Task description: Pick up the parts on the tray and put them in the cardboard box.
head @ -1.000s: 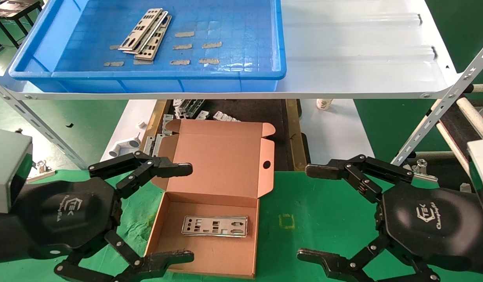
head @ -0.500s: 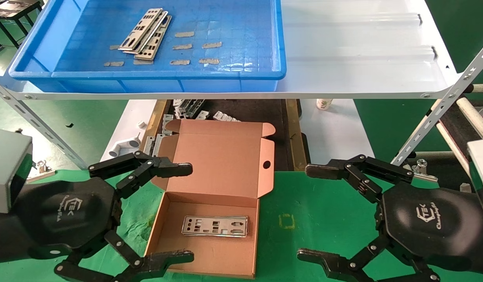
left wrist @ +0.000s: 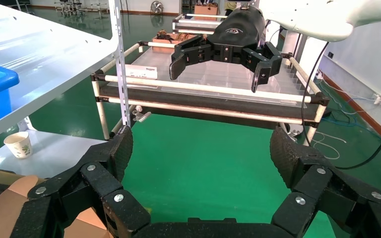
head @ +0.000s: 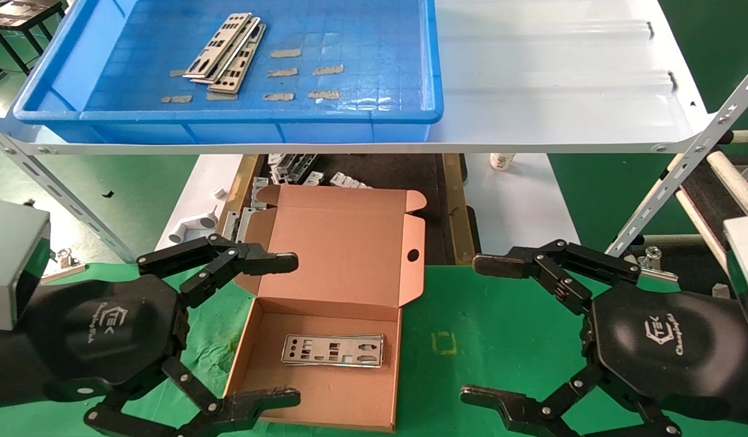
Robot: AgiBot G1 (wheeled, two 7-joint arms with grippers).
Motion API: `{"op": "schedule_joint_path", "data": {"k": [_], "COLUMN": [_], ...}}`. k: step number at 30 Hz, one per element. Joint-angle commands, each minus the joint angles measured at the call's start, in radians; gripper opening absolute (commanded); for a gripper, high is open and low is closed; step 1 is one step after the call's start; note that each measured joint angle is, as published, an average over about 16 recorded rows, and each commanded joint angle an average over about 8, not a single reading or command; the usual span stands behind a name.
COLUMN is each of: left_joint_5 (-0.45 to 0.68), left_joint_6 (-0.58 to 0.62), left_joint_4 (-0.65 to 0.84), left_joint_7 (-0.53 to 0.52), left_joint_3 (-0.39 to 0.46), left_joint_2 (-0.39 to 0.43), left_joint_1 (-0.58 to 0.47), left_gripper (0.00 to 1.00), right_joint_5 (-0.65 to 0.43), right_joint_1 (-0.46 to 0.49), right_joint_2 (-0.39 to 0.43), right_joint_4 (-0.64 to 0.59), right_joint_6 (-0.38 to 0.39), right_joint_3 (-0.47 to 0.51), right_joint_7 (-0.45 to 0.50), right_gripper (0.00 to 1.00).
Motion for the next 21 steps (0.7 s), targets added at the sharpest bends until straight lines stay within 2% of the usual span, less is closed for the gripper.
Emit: {"op": "schedule_joint_path", "data": {"k": [1, 21], "left_joint_5": [0.000, 0.000], "left_joint_6": [0.000, 0.000], "left_joint_4": [0.000, 0.000], "left_joint_7": [0.000, 0.000], "left_joint_3": [0.000, 0.000], "left_joint_2": [0.000, 0.000], "left_joint_1": [0.000, 0.000], "left_gripper": [1.00, 1.00], "right_joint_5": [0.000, 0.000], "right_joint_1": [0.000, 0.000], "right_joint_2": [0.000, 0.000], "right_joint_4": [0.000, 0.000], "right_joint_6": [0.000, 0.000], "right_joint_3": [0.000, 0.000], "right_joint_7": [0.000, 0.000], "right_gripper": [1.00, 1.00]}}
